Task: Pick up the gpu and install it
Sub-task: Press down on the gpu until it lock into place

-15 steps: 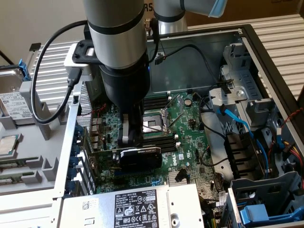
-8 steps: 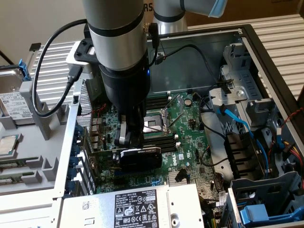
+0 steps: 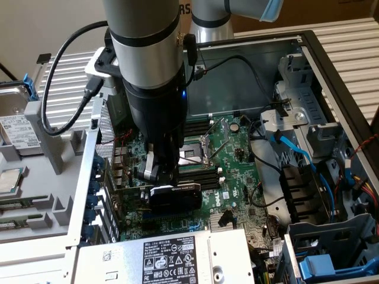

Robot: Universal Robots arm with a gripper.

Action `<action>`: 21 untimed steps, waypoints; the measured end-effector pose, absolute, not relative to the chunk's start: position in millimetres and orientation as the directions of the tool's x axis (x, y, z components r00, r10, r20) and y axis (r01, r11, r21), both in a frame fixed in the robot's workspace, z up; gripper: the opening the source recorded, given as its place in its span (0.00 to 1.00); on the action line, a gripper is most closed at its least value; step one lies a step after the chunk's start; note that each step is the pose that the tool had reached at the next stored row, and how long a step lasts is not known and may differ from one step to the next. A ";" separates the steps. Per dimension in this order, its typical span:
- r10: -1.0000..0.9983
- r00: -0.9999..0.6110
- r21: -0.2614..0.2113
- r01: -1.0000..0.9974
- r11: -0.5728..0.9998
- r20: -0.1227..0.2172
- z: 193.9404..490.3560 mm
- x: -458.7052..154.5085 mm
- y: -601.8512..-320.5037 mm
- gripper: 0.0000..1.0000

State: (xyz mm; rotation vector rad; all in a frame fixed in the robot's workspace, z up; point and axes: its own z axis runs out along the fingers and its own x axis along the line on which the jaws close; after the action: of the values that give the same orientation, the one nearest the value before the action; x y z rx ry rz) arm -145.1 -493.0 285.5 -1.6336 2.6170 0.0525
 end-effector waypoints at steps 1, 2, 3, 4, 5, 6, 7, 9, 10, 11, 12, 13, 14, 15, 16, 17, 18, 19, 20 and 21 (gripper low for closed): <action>-0.892 -0.447 0.004 -0.894 0.448 -0.063 285.5 -145.1 -492.9 0.11; -0.888 -0.455 0.009 -0.890 0.456 -0.061 285.5 -145.1 -492.9 0.11; -0.884 -0.464 0.014 -0.886 0.464 -0.058 285.5 -145.2 -492.9 0.11; -0.879 -0.473 0.018 -0.881 0.473 -0.056 285.5 -145.2 -492.9 0.11; -0.875 -0.482 0.022 -0.876 0.481 -0.054 285.5 -145.2 -493.0 0.11; -0.870 -0.491 0.026 -0.871 0.490 -0.051 285.5 -145.3 -493.0 0.11; -0.865 -0.500 0.030 -0.866 0.499 -0.049 285.6 -145.3 -493.0 0.11; -0.854 -0.519 0.036 -0.855 0.517 -0.045 285.6 -145.4 -493.0 0.11; -0.848 -0.528 0.038 -0.849 0.527 -0.044 285.5 -145.4 -492.9 0.11; -0.835 -0.549 0.042 -0.836 0.547 -0.042 285.4 -145.4 -492.9 0.11; -0.828 -0.559 0.043 -0.829 0.557 -0.041 285.2 -145.4 -492.9 0.11; -0.821 -0.570 0.045 -0.822 0.568 -0.040 284.8 -145.4 -492.9 0.11; -0.813 -0.580 0.046 -0.814 0.579 -0.039 284.6 -145.4 -492.9 0.11; -0.806 -0.591 0.047 -0.807 0.589 -0.038 284.1 -145.4 -492.9 0.11; -0.798 -0.602 0.048 -0.798 0.600 -0.038 283.7 -145.4 -493.0 0.11; -0.790 -0.613 0.049 -0.790 0.611 -0.037 283.3 -145.4 -493.0 0.11; -0.781 -0.623 0.049 -0.782 0.621 -0.036 282.9 -145.4 -493.0 0.11; -0.773 -0.633 0.050 -0.774 0.631 -0.036 282.5 -145.4 -493.0 0.11; -0.765 -0.643 0.051 -0.765 0.641 -0.035 282.1 -145.4 -492.9 0.11; -0.756 -0.653 0.052 -0.757 0.651 -0.034 281.6 -145.4 -493.0 0.11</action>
State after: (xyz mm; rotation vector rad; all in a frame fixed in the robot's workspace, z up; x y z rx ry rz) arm -145.4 -493.0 281.6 -1.3039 2.8460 0.0963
